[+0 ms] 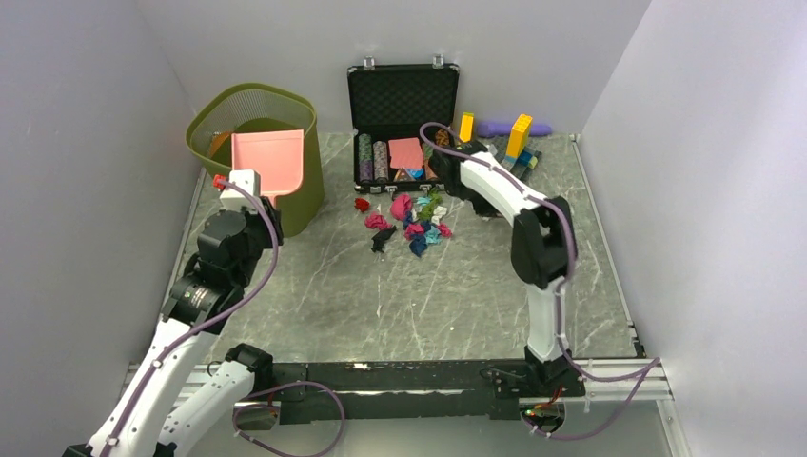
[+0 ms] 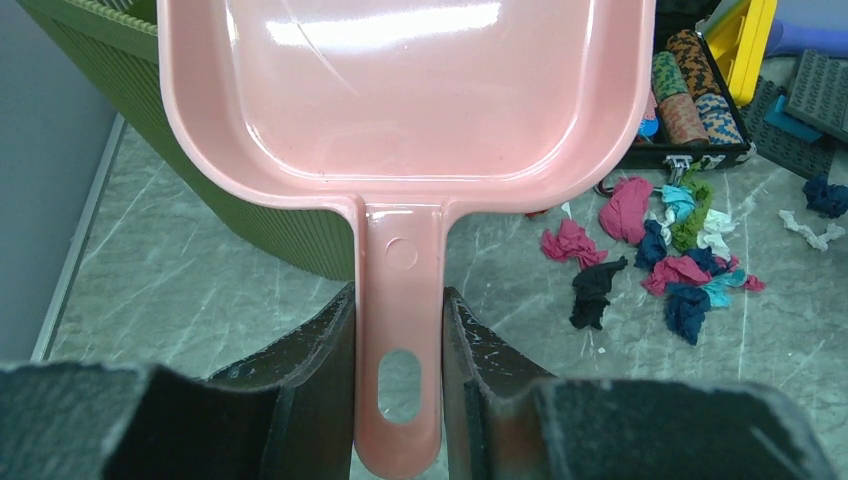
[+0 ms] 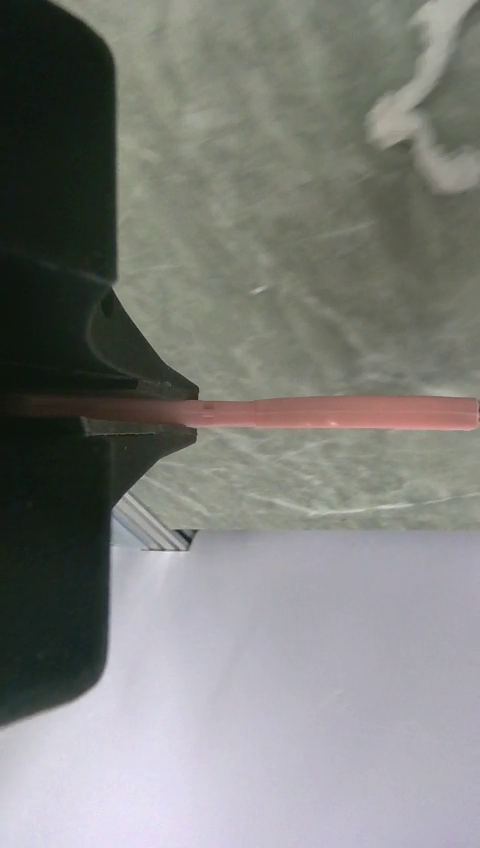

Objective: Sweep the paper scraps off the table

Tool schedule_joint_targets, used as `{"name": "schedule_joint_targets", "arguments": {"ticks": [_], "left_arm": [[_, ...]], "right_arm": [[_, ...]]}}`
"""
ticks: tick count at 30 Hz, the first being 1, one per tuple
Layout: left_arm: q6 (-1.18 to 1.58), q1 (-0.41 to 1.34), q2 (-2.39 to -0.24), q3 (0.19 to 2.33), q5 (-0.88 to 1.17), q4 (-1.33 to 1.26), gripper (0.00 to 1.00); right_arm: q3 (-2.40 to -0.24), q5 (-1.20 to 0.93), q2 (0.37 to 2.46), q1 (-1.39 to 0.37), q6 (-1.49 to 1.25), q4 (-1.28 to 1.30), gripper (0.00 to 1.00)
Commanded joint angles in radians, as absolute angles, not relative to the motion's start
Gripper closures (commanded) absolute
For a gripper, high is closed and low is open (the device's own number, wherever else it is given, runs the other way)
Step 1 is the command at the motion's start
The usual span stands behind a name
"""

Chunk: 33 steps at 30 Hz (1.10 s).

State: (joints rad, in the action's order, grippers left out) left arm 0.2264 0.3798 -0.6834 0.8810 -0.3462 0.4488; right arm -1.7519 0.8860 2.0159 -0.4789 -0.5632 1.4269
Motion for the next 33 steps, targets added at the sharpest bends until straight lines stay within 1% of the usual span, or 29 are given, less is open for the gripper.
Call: {"name": "schedule_joint_targets", "arguments": {"ticks": [1,5,7,9,11,15,17,19,21,23,27,33], "left_arm": [[0.214,0.375,-0.692,0.895,-0.313,0.399,1.0],[0.2,0.374,-0.719,0.902,-0.272,0.404,1.0],[0.197,0.374,-0.736,0.913,-0.252,0.418,1.0],[0.197,0.374,-0.752,0.923,-0.257,0.429,1.0],[0.204,0.374,-0.757,0.929,-0.279,0.438,1.0],[0.207,0.374,-0.75,0.922,-0.281,0.432,1.0],[0.204,0.374,-0.752,0.919,-0.269,0.427,1.0],[0.203,0.374,-0.762,0.921,-0.251,0.428,1.0],[0.199,0.374,-0.782,0.926,-0.222,0.436,1.0],[0.194,0.374,-0.815,0.938,-0.188,0.449,1.0],[0.194,0.374,-0.875,0.971,-0.101,0.492,1.0],[0.216,0.377,-0.924,0.994,0.1,0.572,1.0]], "right_arm": [[-1.961,0.961,2.192,-0.449,-0.414,1.367,1.0],[-2.139,0.905,2.349,-0.452,-0.22,1.246,1.0],[-2.183,0.834,2.392,-0.458,-0.14,1.206,1.0],[-2.217,0.733,2.402,-0.471,-0.121,1.222,1.0],[-2.202,0.565,2.353,-0.48,-0.129,1.209,1.0],[-2.076,0.176,2.174,-0.481,-0.18,1.1,1.0],[-2.055,0.057,2.108,-0.481,-0.217,1.097,1.0],[-2.06,0.006,2.063,-0.48,-0.238,1.116,1.0],[-2.082,0.012,2.036,-0.479,-0.245,1.15,1.0],[-2.116,0.075,2.026,-0.48,-0.243,1.199,1.0],[-2.138,0.224,2.022,-0.477,-0.235,1.236,1.0],[-2.149,0.487,2.036,-0.48,-0.222,1.232,1.0]]}}
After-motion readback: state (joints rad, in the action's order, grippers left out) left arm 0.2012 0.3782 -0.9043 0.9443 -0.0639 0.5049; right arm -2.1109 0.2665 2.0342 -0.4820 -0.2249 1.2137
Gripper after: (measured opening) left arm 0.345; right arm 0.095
